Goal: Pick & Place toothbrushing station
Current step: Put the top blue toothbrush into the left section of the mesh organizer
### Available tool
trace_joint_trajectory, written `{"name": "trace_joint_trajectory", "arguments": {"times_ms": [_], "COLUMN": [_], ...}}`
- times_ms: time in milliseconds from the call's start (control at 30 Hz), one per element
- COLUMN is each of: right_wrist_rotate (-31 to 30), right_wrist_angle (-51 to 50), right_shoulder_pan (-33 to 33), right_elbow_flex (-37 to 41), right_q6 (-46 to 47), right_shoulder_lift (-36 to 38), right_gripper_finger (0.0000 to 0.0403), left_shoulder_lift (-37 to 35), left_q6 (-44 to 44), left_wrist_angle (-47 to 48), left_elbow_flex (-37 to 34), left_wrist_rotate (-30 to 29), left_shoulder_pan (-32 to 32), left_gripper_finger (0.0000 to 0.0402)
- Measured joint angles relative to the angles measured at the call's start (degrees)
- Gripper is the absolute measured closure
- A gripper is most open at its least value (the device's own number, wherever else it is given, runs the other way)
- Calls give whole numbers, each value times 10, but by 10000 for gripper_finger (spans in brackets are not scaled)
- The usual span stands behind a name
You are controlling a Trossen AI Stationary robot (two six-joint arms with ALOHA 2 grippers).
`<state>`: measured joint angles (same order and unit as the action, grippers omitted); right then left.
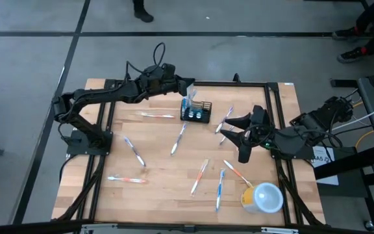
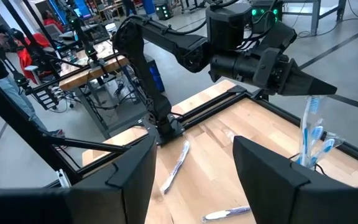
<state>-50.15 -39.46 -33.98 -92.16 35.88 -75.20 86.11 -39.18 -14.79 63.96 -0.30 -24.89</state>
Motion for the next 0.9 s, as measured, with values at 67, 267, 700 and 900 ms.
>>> {"name": "trace_joint_trajectory", "arguments": {"times_ms": [67, 267, 700, 900], "right_wrist_rotate": [0, 0, 0, 0], "right_wrist_angle": [0, 0, 0, 0], "right_shoulder_pan": [0, -4, -4, -4], "right_elbow_flex": [0, 0, 0, 0], "right_q6": [1, 6, 13, 14], "right_shoulder_lift": [0, 0, 0, 0], "right_gripper_finger": [186, 186, 186, 186], "left_shoulder_lift": [0, 0, -14, -38], "left_q6": [0, 3, 8, 27], "left_wrist_angle": [0, 0, 26, 65], "left_elbow_flex": [0, 0, 0, 1], "left_wrist_rotate": [0, -1, 9, 10], "left_shoulder_pan": [-3, -4, -14, -32], "left_gripper_finger": [400, 400, 400, 400]}}
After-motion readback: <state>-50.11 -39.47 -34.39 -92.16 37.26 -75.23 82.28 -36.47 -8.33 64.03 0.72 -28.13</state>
